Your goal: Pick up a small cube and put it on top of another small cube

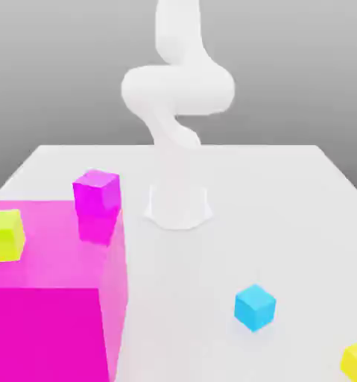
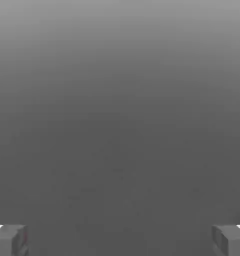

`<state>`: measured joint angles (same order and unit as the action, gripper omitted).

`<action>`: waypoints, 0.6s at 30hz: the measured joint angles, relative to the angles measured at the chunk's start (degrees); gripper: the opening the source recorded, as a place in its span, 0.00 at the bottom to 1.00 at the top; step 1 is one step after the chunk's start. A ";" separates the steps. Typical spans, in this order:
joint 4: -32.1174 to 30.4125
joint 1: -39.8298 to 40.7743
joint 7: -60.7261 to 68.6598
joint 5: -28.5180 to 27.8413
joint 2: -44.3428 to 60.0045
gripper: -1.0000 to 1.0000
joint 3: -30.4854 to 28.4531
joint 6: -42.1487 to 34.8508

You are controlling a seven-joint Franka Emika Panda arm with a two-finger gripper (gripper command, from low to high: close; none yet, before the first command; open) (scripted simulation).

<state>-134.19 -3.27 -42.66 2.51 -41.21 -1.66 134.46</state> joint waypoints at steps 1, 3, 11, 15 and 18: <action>-1.03 -1.36 1.37 1.09 2.02 0.50 -0.60 1.14; -2.99 -3.89 3.92 3.08 5.88 0.50 -1.56 3.29; -10.52 -12.09 12.95 9.64 21.00 0.50 -2.36 11.51; -14.32 -14.95 16.14 11.11 28.32 0.50 -1.21 15.78; -17.24 -16.34 17.35 10.56 33.56 0.50 0.13 19.18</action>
<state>-151.43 -19.61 -25.31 13.07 -7.65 -1.53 153.64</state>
